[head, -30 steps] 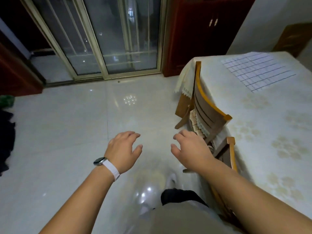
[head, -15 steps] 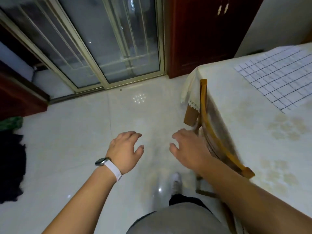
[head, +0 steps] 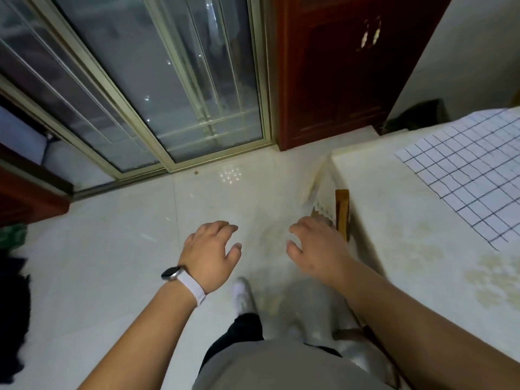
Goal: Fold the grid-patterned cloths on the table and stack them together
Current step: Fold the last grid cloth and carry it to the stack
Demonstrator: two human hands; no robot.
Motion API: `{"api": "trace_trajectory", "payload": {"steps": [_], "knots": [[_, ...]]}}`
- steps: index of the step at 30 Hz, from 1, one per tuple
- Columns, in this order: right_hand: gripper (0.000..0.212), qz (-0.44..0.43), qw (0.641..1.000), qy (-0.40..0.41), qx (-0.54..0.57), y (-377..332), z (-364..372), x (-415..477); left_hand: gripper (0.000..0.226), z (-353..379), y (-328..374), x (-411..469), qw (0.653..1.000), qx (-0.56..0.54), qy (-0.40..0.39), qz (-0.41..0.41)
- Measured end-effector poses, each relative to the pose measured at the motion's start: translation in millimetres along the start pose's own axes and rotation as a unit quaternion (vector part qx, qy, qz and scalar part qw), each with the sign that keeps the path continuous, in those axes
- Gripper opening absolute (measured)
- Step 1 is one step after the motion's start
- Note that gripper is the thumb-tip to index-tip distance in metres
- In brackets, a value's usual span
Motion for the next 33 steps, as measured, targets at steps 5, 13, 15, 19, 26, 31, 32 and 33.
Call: {"api": "trace_trajectory", "payload": {"steps": [5,13,15,19,26,31,32,33], "knots": [[0.059,0.018,1.000,0.010,-0.005,-3.2,-16.2,61.1,0.070,4.1,-25.8,68.4,1.000,-0.014,-0.016,0.016],[0.062,0.090,0.995,0.035,-0.030,-23.2,-56.9,182.6,0.068,-20.4,-89.7,216.8,0.997,-0.052,-0.018,0.061],[0.054,0.110,0.993,0.037,-0.038,-29.5,-74.9,210.0,0.065,-36.4,-102.2,252.7,0.994,-0.062,0.002,0.089],[0.046,0.137,0.989,0.048,-0.042,-32.3,-99.4,261.0,0.066,-57.5,-123.2,323.6,0.993,-0.047,-0.015,0.111],[0.046,0.161,0.984,0.073,-0.033,-26.7,-132.5,311.4,0.069,-80.2,-122.6,392.9,0.987,-0.054,-0.002,0.150],[0.046,0.192,0.978,0.077,-0.030,3.5,-145.6,345.7,0.068,-74.6,-108.9,445.1,0.983,-0.046,-0.011,0.178],[0.046,0.196,0.977,0.077,-0.025,12.4,-146.4,352.5,0.068,-72.5,-103.8,456.2,0.982,-0.044,-0.014,0.185],[0.045,0.200,0.977,0.073,-0.014,21.7,-146.7,360.1,0.067,-69.8,-98.8,467.3,0.981,-0.041,-0.019,0.189]]}}
Point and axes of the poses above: each hand's wrist, its own x-axis towards the middle knuckle, its own z-axis out of the palm, y = z × x, the point moved 5 cm from there along x, towards the middle knuckle, and after that the axes turned 3 degrees about x, right-handed, at the moved point
